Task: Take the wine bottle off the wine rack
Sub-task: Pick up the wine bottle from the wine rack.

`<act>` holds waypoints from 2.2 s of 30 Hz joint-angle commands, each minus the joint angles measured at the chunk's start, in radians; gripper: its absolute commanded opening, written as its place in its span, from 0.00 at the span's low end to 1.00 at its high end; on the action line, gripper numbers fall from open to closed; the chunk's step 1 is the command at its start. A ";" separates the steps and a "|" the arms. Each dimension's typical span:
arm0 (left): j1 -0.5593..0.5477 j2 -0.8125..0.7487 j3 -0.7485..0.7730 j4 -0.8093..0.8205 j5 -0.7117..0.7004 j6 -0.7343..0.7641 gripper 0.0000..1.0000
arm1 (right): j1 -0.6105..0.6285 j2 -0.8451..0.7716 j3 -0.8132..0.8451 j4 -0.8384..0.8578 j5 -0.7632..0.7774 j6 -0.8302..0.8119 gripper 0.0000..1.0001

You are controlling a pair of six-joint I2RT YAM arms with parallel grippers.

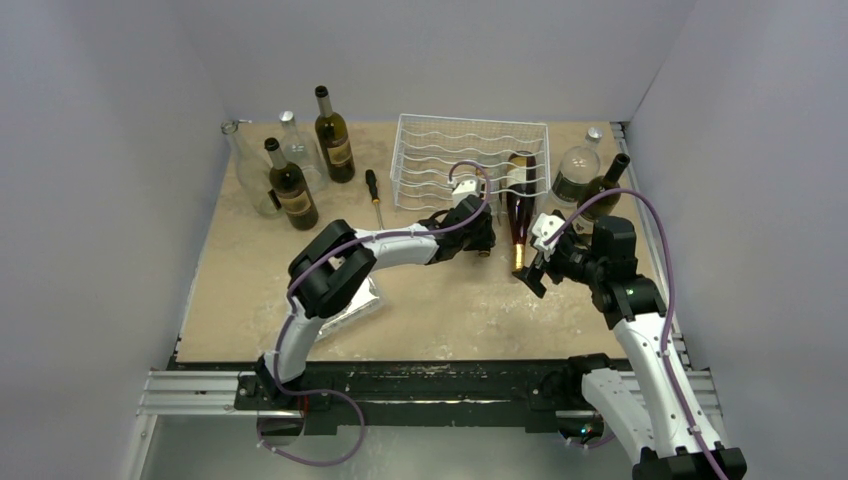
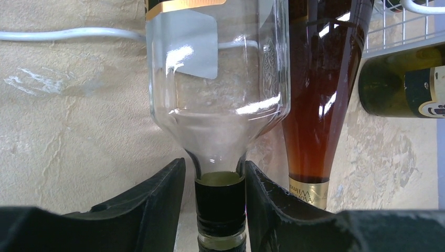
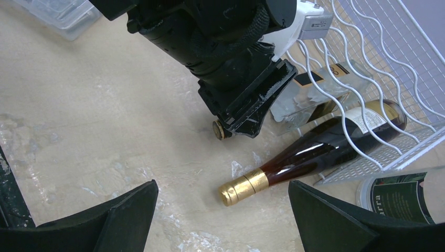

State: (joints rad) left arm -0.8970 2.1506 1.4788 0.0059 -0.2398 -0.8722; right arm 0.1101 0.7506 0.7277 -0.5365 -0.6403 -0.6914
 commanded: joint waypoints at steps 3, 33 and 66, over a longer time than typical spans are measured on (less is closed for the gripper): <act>0.009 0.025 0.058 0.025 -0.014 -0.008 0.42 | -0.007 -0.009 -0.006 0.030 0.010 -0.003 0.99; -0.008 -0.272 -0.251 0.130 -0.117 -0.004 0.00 | -0.007 -0.009 -0.007 0.029 0.011 -0.009 0.99; -0.071 -0.643 -0.666 0.210 -0.117 0.130 0.00 | -0.007 -0.004 -0.011 0.015 -0.032 -0.029 0.99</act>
State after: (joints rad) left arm -0.9695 1.6032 0.8402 0.1989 -0.2913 -0.7475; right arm 0.1055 0.7506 0.7231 -0.5365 -0.6456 -0.7002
